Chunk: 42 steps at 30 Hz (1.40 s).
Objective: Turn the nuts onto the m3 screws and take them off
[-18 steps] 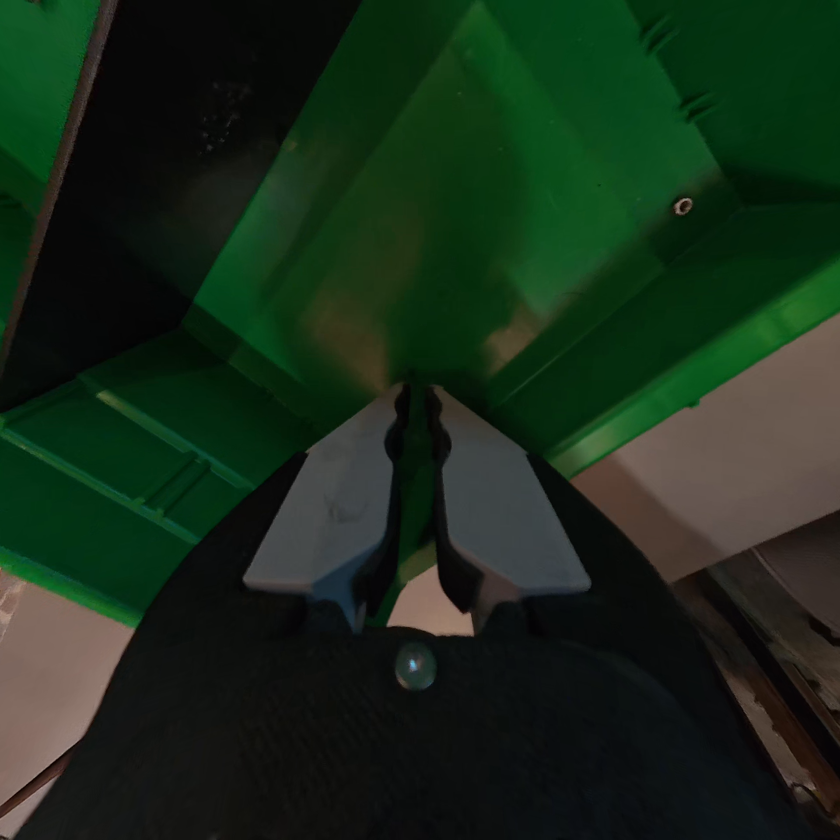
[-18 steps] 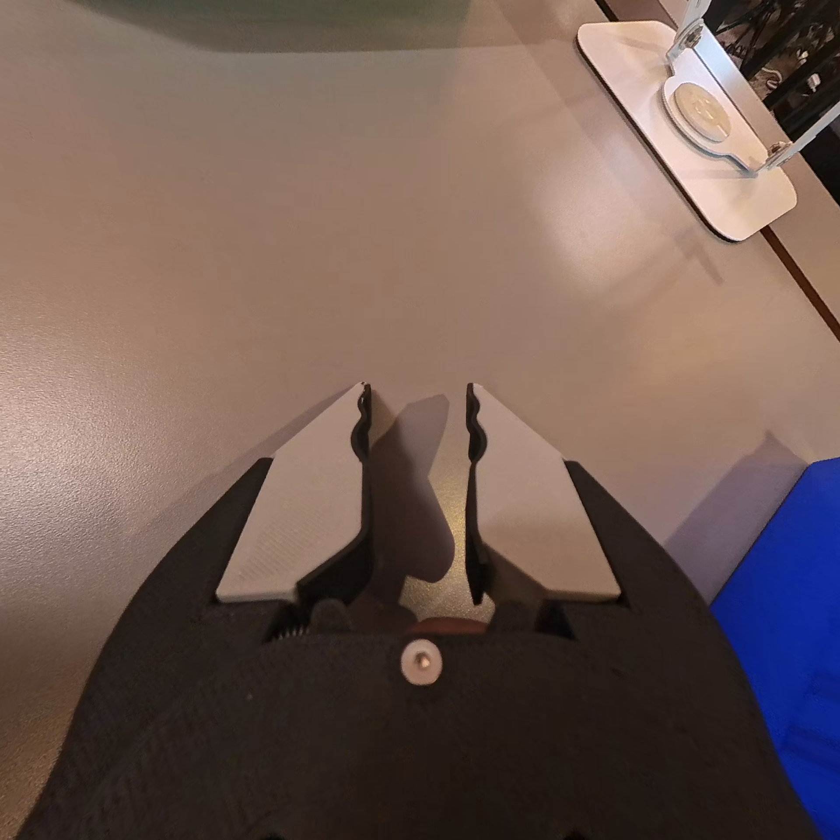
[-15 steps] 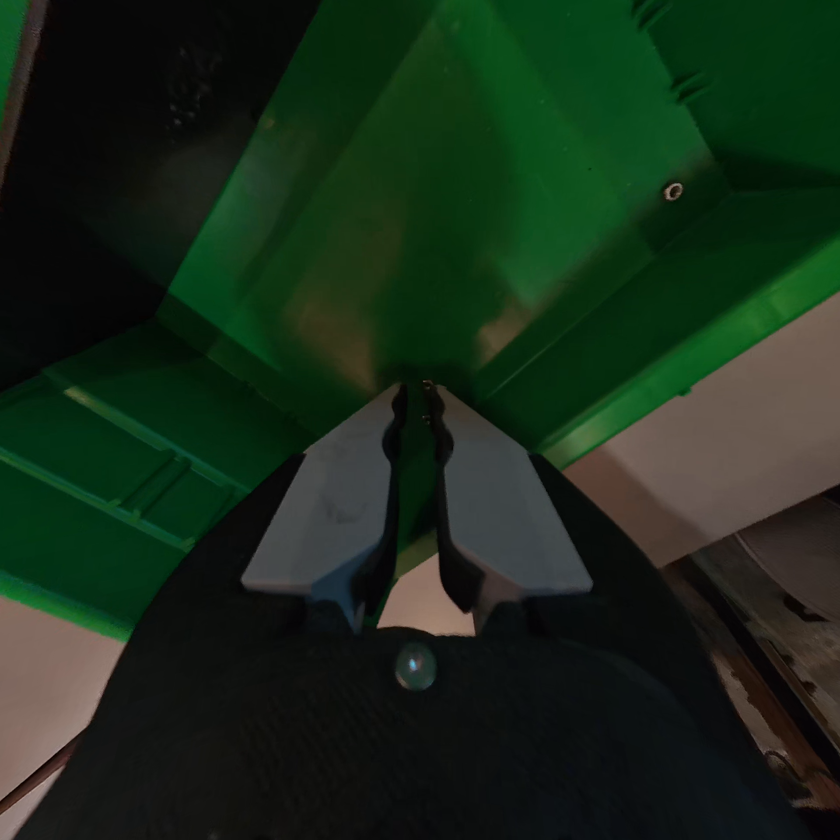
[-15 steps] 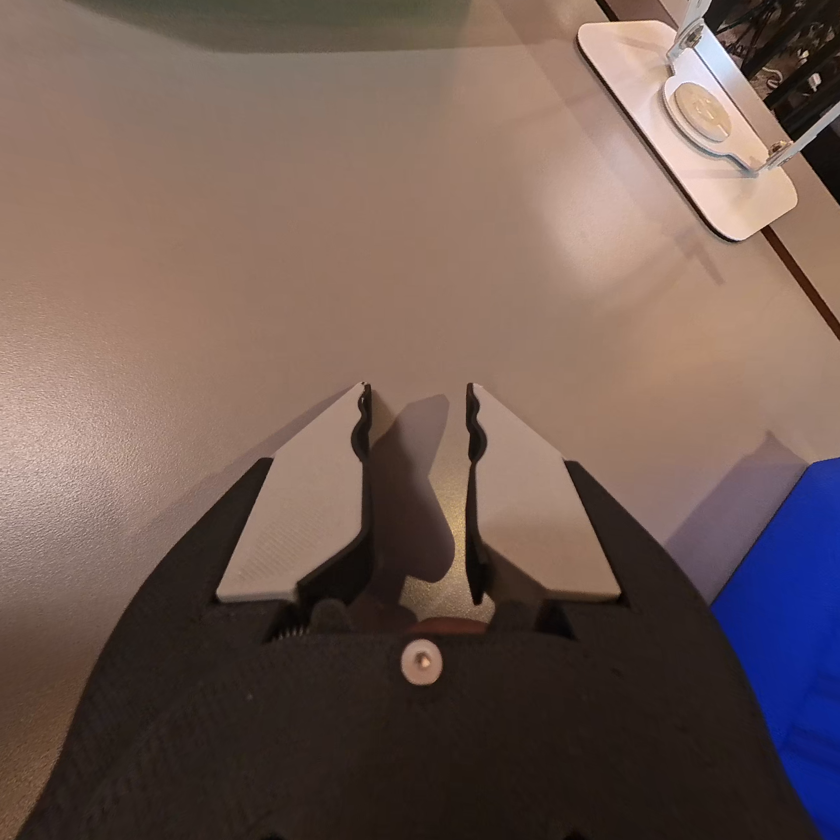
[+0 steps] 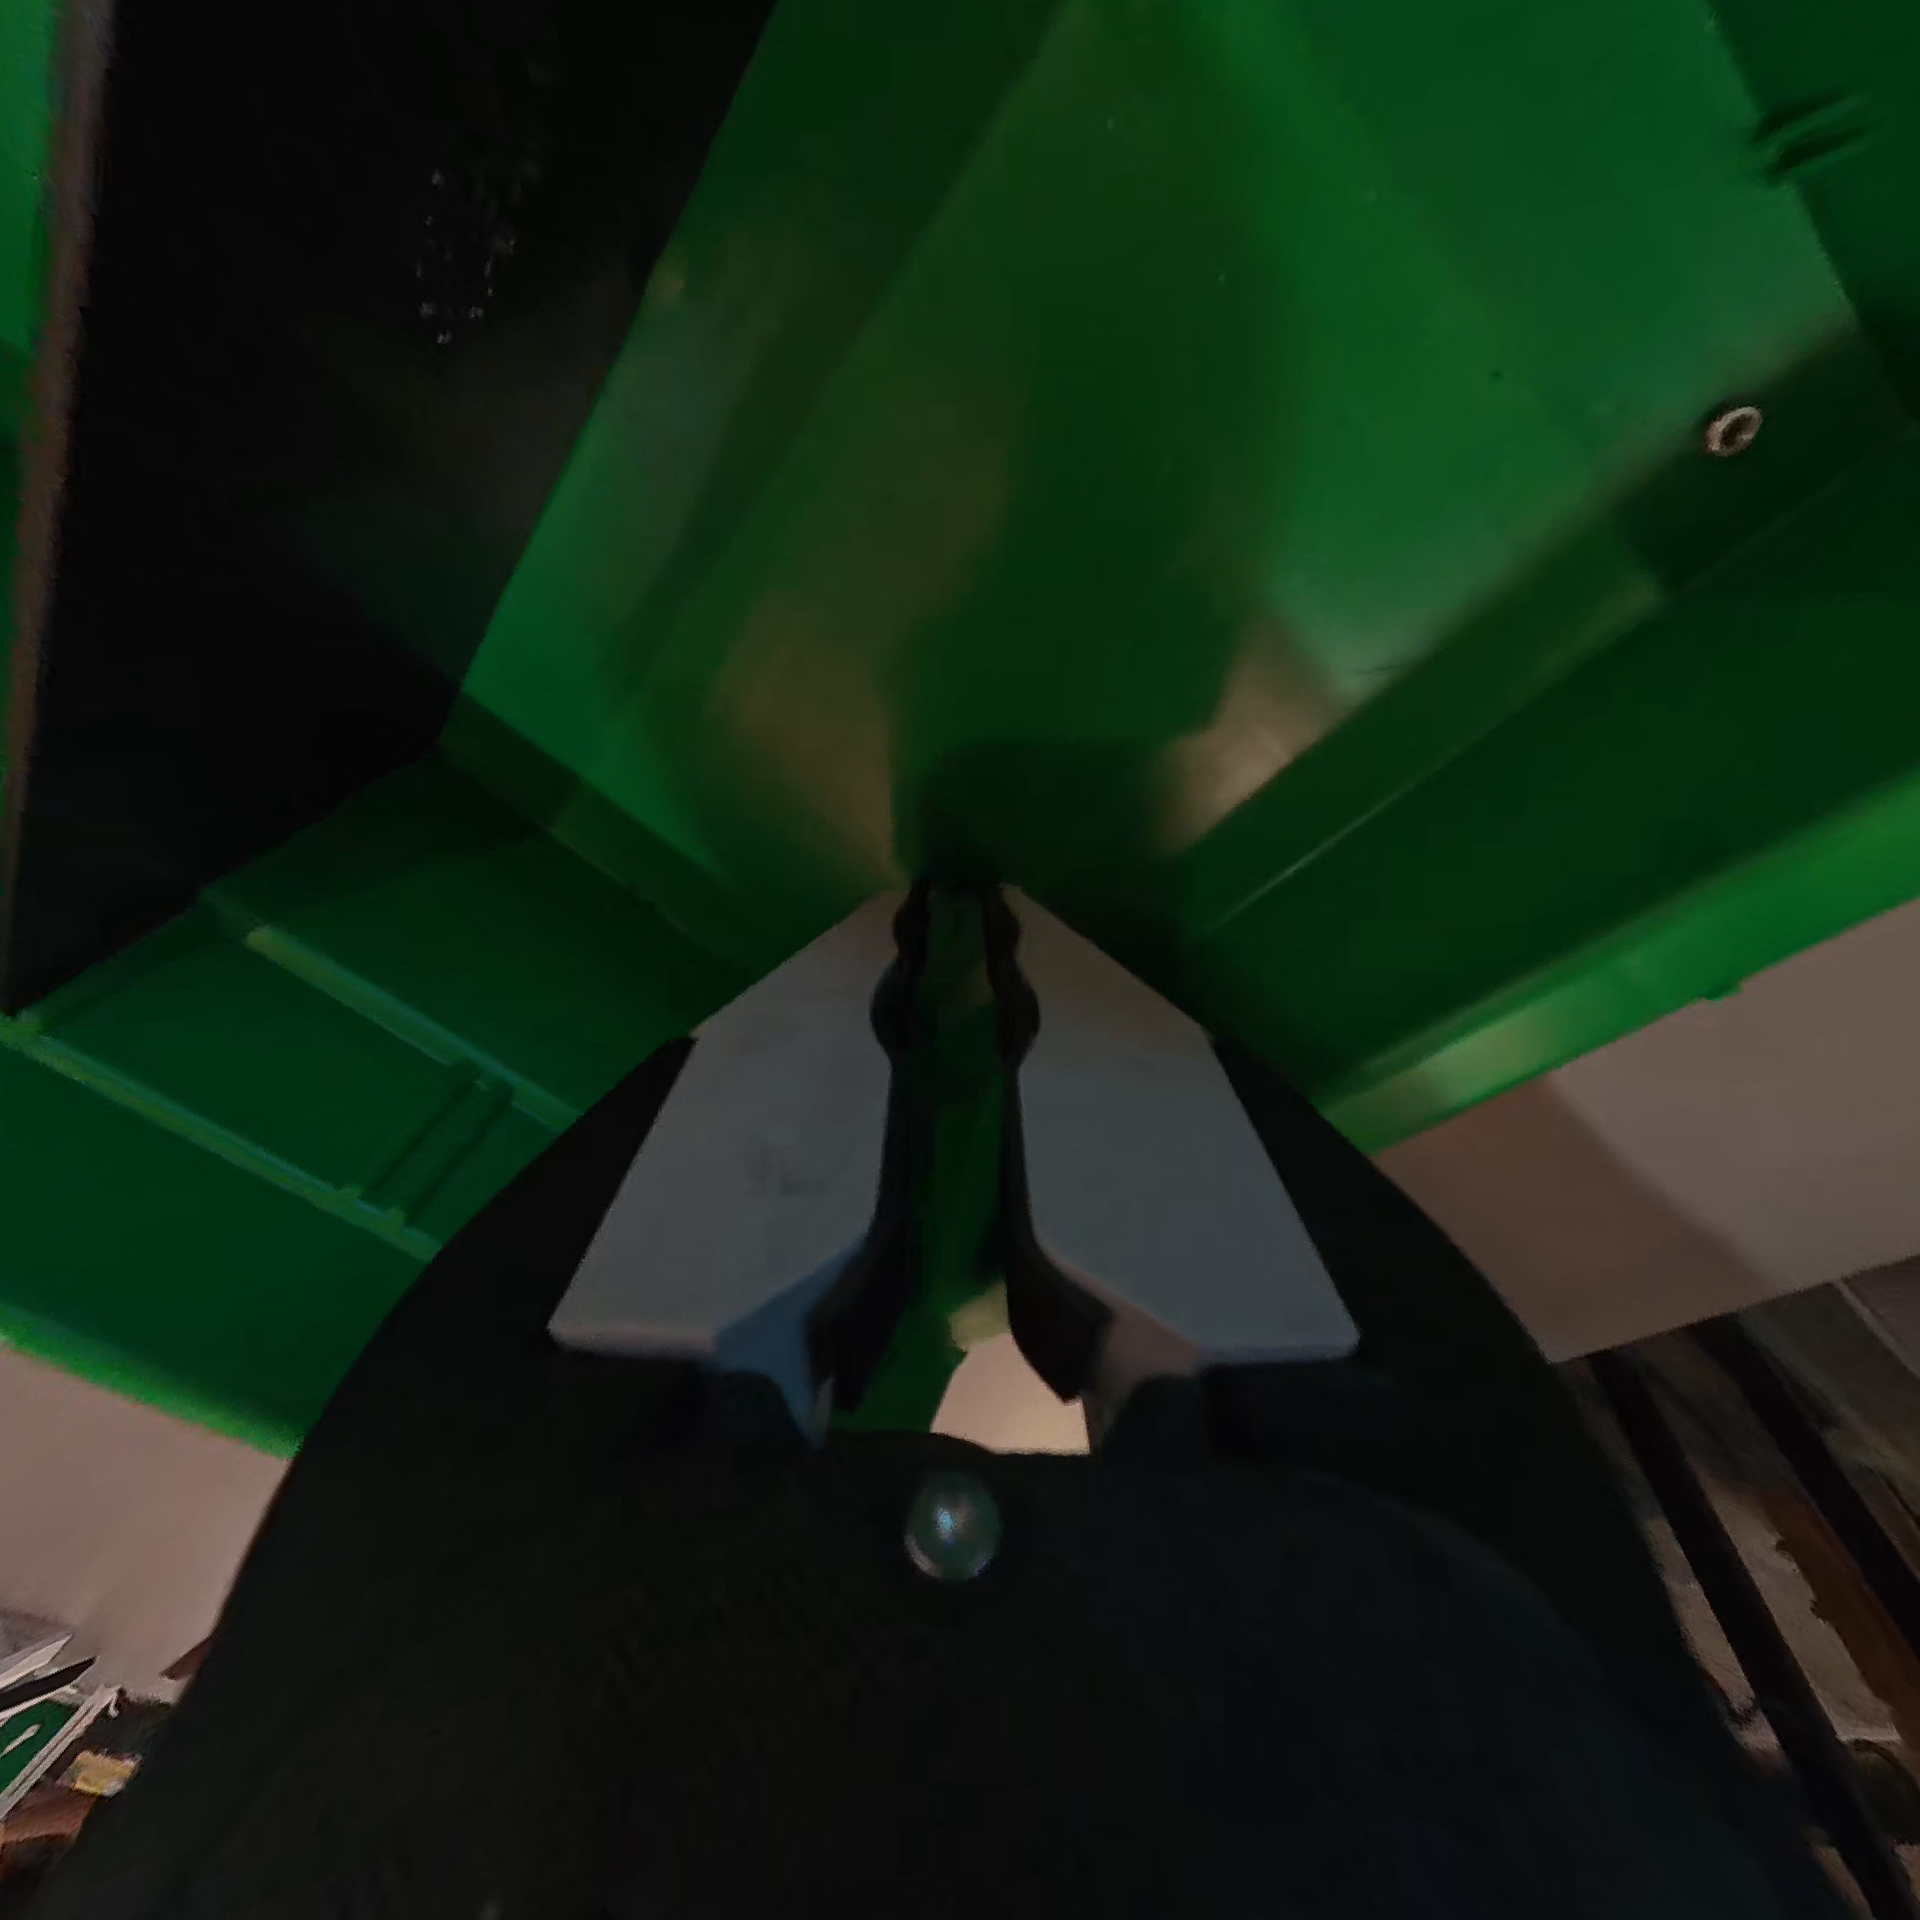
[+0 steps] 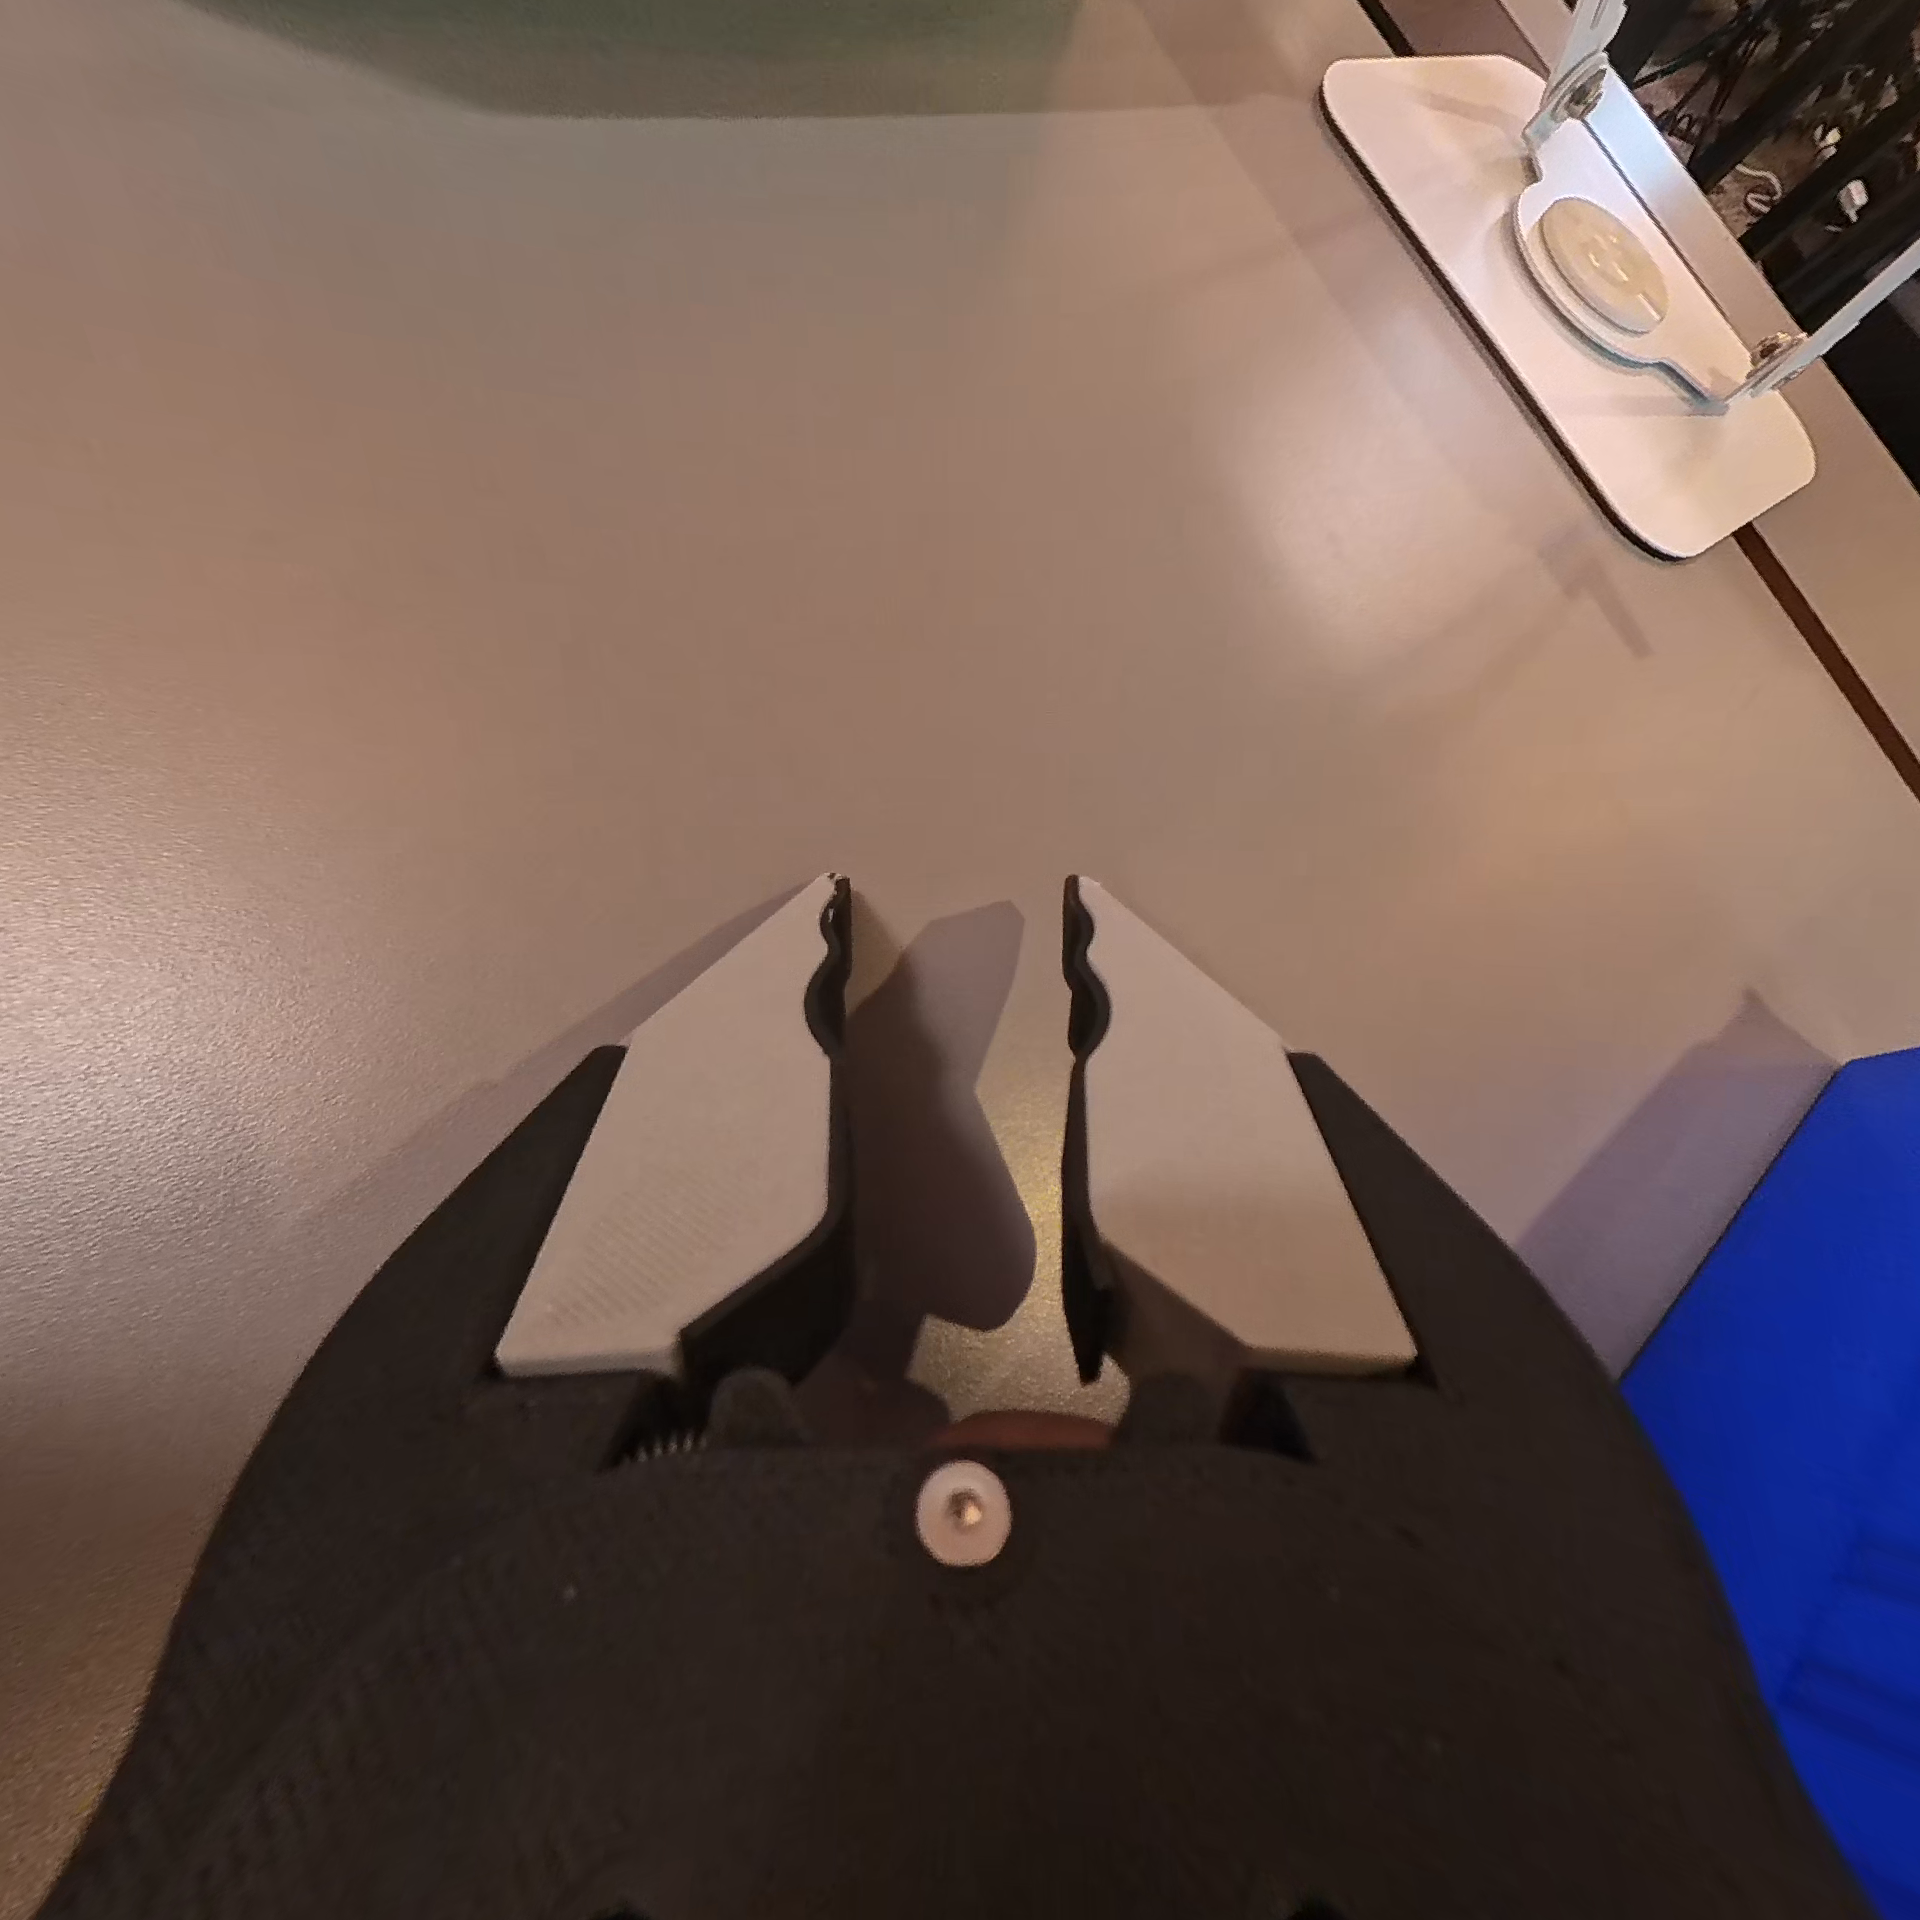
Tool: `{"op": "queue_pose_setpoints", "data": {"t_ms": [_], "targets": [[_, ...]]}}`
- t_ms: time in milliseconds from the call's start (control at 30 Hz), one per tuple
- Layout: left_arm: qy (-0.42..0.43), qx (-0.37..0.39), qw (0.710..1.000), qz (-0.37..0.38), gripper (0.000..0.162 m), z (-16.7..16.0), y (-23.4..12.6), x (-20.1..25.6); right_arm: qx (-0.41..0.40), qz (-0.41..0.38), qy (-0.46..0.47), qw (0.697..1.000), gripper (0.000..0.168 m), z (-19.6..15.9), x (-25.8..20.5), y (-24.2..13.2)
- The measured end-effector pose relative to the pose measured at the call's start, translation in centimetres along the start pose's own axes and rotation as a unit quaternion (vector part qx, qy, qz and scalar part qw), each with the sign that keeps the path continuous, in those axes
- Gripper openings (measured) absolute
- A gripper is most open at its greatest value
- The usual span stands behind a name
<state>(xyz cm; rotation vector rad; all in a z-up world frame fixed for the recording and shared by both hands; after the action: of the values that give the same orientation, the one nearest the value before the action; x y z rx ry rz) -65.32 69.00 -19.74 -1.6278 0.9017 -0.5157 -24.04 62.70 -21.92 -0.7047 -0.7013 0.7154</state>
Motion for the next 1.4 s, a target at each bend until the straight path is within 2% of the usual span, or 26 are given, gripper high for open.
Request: {"op": "queue_pose_setpoints", "data": {"t_ms": [200,333,600,733,800,833,900,1000,1100,1167,1267,1400], "targets": [[-0.015,0.02,1.0,0.001,0.013,-0.5,-1.0,-0.6,0.0,0.001,0.0,1.0,0.038,0.0,0.0,0.0],[0.008,-0.016,1.0,-0.017,0.017,-1.5,-1.0,-0.2,0.0,0.001,0.0,1.0,0.038,0.0,0.0,0.0],[0.122,-0.099,0.987,-0.037,0.022,0.0,-0.1,0.7,0.0,0.007,0.003,1.0,0.037,0.0,0.0,0.0],[0.193,-0.13,0.972,0.019,0.012,0.6,0.1,1.3,0.0,0.007,0.003,1.0,0.038,-0.1,0.1,0.0],[0.177,-0.127,0.975,0.052,0.0,0.8,0.2,1.0,-0.001,0.007,0.002,1.0,0.037,-0.1,0.1,0.0],[0.163,-0.114,0.978,0.063,0.0,0.9,0.1,0.9,0.0,0.006,0.001,1.0,0.037,-0.1,0.0,0.0],[0.135,-0.084,0.983,0.087,0.013,1.0,-0.1,0.3,0.0,0.005,-0.002,1.0,0.035,-0.1,0.0,0.0],[0.076,-0.05,0.989,0.119,0.015,0.8,-0.7,-1.1,0.0,0.005,-0.003,1.0,0.035,-0.1,-0.1,0.0],[0.055,-0.031,0.995,0.081,0.018,-0.1,-1.4,-1.2,0.0,0.005,-0.004,1.0,0.035,-0.1,-0.1,-0.1],[0.061,-0.044,0.996,0.051,0.025,-0.8,-1.5,-0.9,0.0,0.004,-0.004,1.0,0.035,-0.1,-0.1,-0.1],[0.063,-0.065,0.996,0.022,0.025,-1.2,-1.2,-0.4,0.0,0.001,-0.007,1.0,0.035,-0.1,-0.1,-0.1],[0.088,-0.106,0.99,0.032,0.024,-1.3,0.0,0.0,0.0,-0.001,-0.009,1.0,0.035,-0.1,-0.2,-0.1]]}}
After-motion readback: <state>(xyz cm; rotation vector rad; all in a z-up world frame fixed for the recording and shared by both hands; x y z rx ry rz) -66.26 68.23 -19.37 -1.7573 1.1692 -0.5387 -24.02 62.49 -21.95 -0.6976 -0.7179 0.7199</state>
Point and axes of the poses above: each gripper's, where its closed fingertips meet, y out along the fingers, z out of its top, x = y × z across the jaws, the point moved 8 cm from there along -y, back along the fingers, and after that the axes turned 13 degrees about -x, right-handed, at the moved point
